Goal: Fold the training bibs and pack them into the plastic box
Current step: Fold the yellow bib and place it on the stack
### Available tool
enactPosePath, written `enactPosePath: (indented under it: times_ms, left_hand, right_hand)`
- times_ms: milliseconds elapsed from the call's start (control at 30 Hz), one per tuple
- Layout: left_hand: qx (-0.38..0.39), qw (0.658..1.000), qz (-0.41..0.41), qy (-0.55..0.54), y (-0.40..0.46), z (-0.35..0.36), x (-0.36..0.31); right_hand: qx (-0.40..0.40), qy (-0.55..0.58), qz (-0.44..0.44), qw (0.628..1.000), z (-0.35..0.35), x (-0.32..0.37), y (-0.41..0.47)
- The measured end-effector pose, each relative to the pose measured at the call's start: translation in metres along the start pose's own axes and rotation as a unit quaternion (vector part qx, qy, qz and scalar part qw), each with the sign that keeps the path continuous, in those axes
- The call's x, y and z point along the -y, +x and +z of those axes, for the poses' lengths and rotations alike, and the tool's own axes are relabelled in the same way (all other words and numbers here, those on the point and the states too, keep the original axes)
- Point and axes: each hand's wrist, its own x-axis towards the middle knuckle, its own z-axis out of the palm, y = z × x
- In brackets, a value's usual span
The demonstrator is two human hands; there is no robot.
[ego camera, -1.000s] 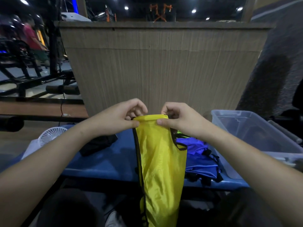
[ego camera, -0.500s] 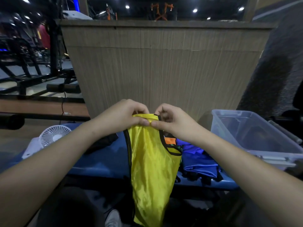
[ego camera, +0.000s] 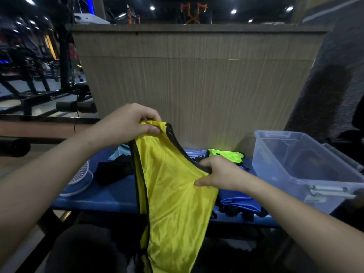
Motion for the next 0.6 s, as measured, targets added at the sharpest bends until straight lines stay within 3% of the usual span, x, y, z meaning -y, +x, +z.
enactPosePath:
  times_ms: [400, 600]
  left_hand:
    - [-0.037, 0.999, 0.003, 0.022, 0.006, -0.016, 0.008]
    - [-0.037, 0.999, -0.006, 0.021, 0.004, -0.020, 0.008]
  right_hand:
    - [-0.053, 0.129, -0.016, 0.990, -0.015, -0.003, -0.008]
    - [-0.017, 0.080, -0.027, 0.996, -0.018, -0.005, -0.009]
